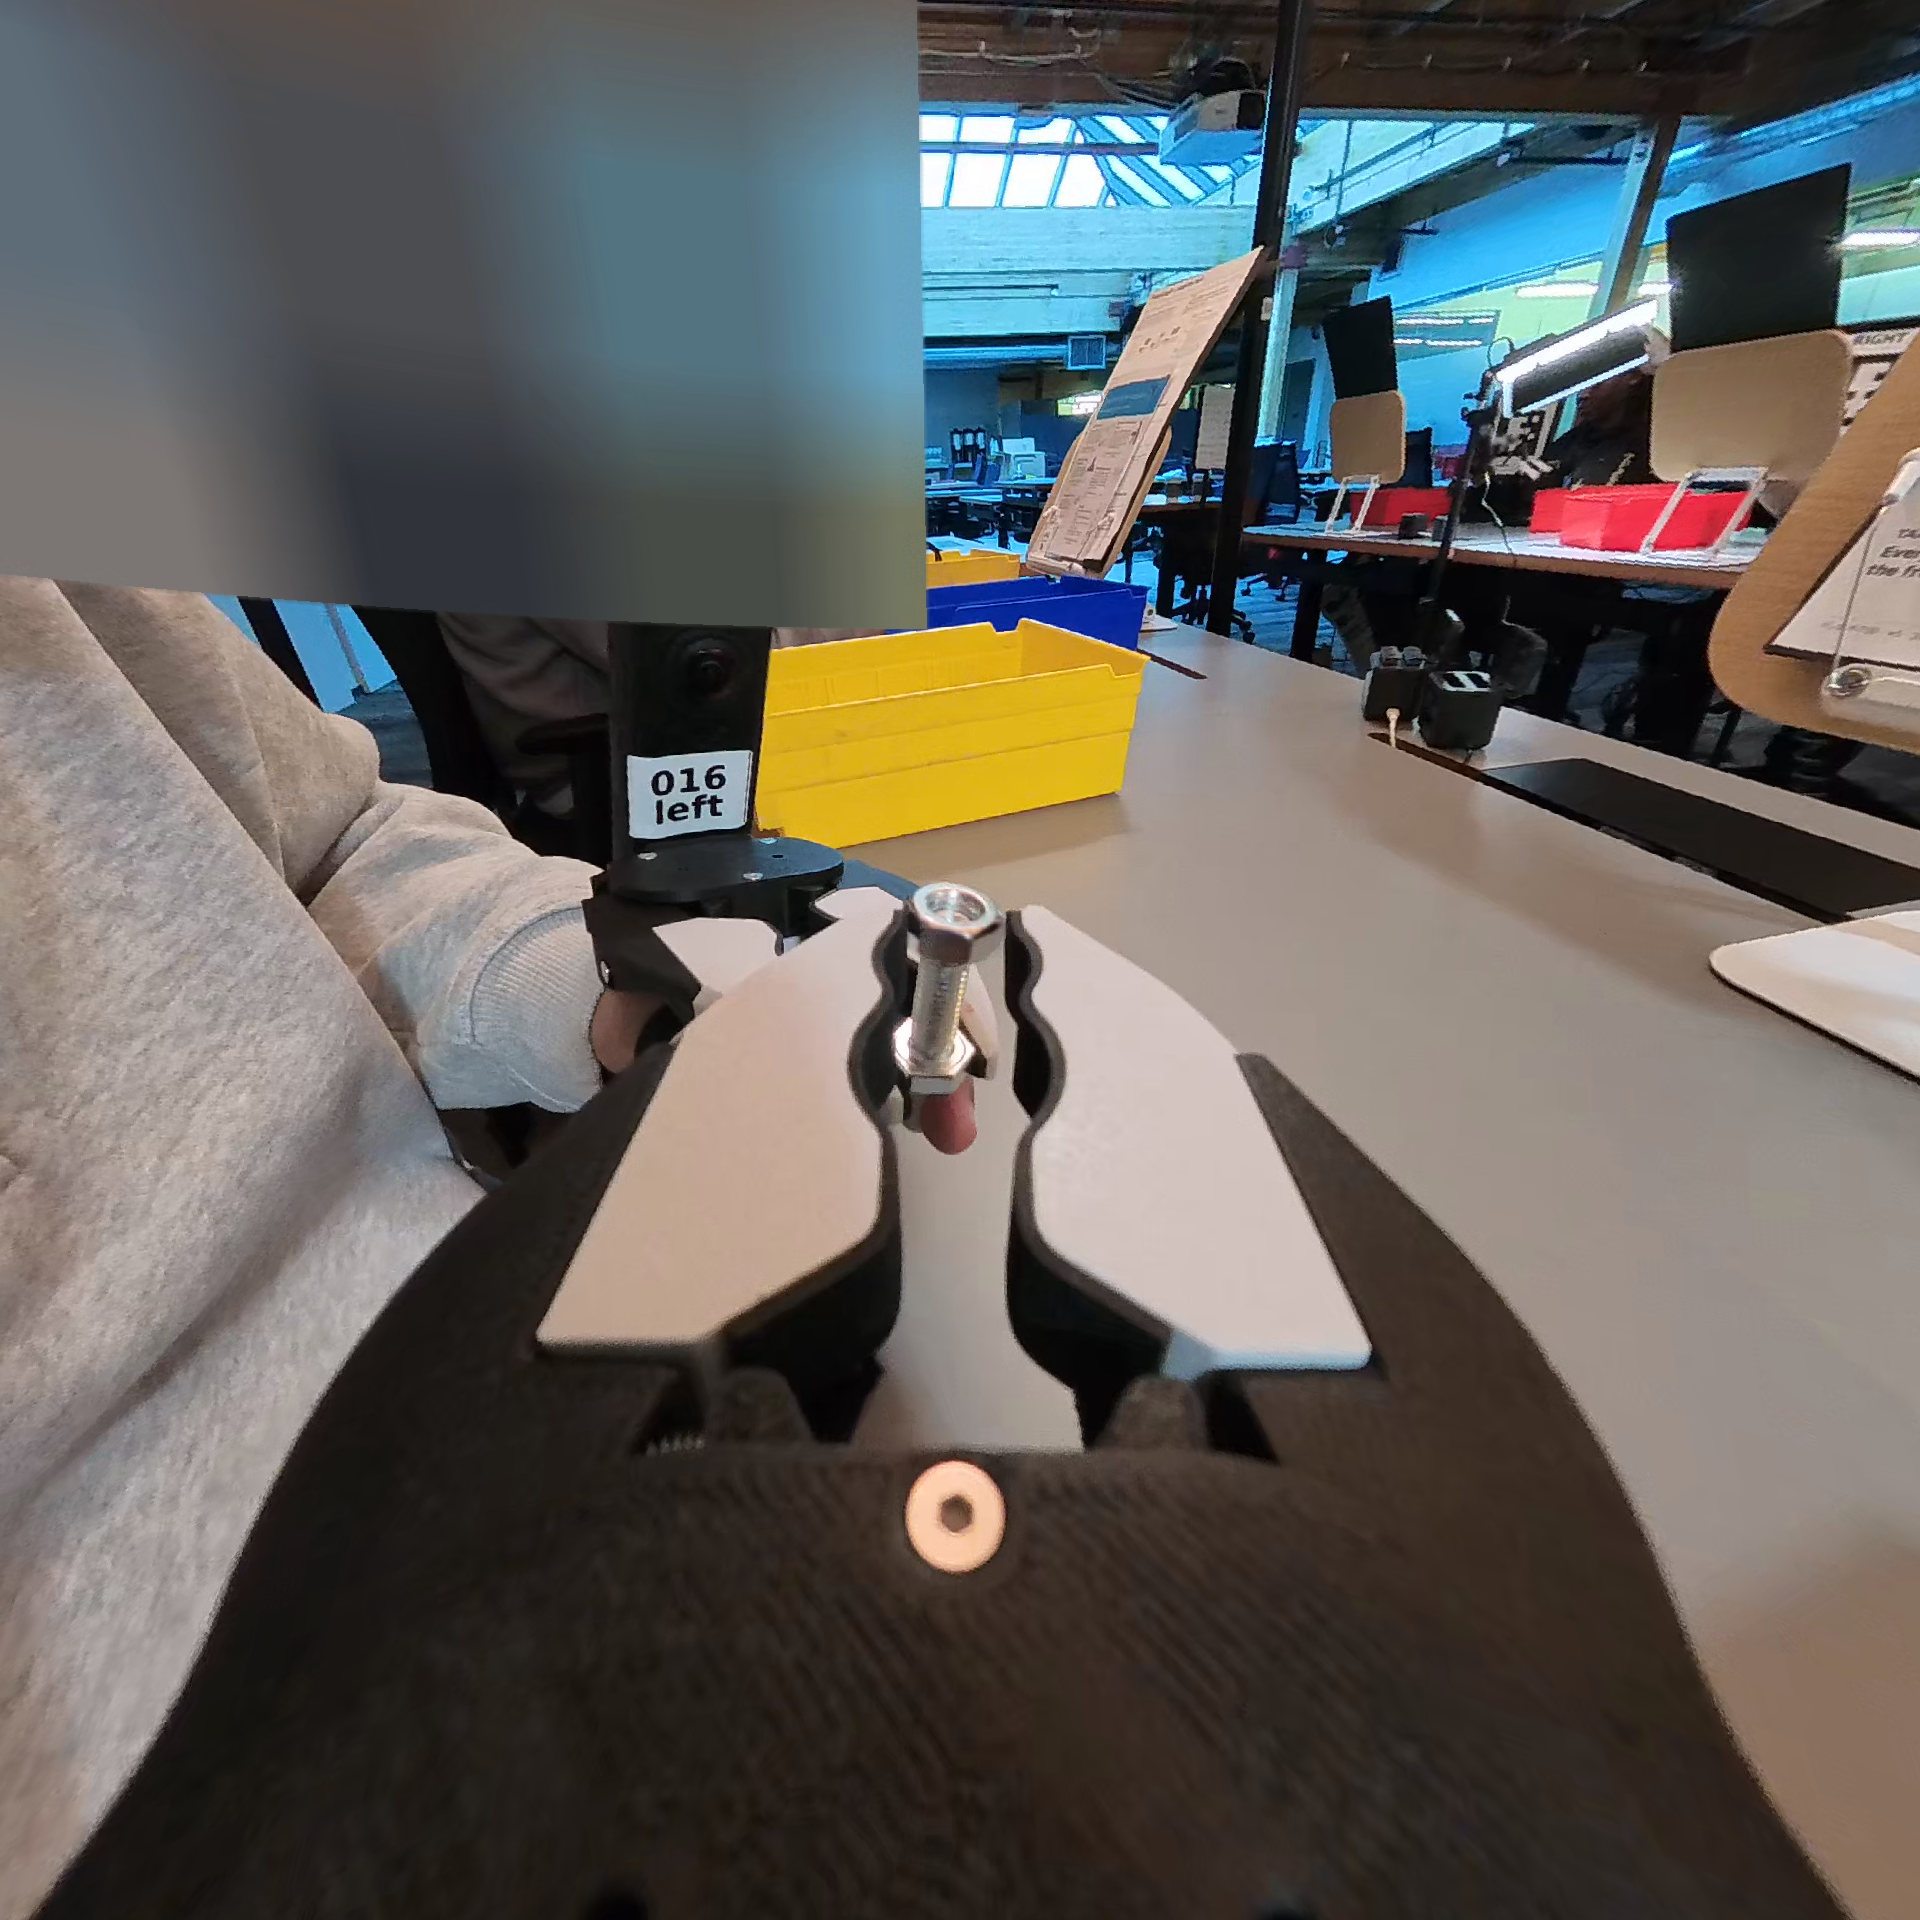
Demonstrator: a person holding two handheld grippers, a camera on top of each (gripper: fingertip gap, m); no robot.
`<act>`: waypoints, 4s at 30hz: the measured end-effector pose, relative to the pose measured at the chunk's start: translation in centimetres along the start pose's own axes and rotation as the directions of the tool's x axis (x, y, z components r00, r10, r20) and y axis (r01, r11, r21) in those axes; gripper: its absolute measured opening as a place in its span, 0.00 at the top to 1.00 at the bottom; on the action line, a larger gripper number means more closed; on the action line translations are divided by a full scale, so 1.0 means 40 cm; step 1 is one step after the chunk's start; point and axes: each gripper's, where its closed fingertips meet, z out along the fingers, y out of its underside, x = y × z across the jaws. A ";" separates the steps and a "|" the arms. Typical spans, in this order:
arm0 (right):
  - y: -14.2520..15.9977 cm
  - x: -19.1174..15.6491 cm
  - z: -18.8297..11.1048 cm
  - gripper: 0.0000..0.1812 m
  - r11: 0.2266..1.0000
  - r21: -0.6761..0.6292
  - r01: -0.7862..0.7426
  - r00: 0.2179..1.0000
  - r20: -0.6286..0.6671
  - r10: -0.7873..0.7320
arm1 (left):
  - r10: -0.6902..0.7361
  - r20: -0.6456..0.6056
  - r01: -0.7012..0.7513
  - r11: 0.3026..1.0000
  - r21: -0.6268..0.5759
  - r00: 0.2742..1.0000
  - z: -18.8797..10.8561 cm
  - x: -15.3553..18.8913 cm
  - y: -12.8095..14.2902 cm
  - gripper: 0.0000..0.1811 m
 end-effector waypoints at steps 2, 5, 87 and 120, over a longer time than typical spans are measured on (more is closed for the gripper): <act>-0.001 0.002 -0.003 0.90 1.000 0.003 0.000 1.000 0.000 0.000 | -0.003 0.001 0.003 1.000 0.005 1.000 -0.001 -0.001 -0.002 0.90; -0.002 0.011 -0.008 0.92 1.000 0.007 -0.008 1.000 -0.010 0.009 | -0.008 0.002 0.008 1.000 0.011 1.000 -0.003 -0.004 -0.005 0.90; 0.015 -0.021 0.008 0.90 0.994 -0.009 -0.110 0.988 0.106 0.110 | -0.039 -0.077 0.036 0.999 -0.032 0.996 0.006 0.027 0.015 0.90; -0.058 -0.164 -0.019 0.90 0.974 0.031 -0.223 0.854 0.488 0.180 | -0.386 -0.619 0.411 0.905 -0.110 0.684 -0.056 0.199 -0.051 0.90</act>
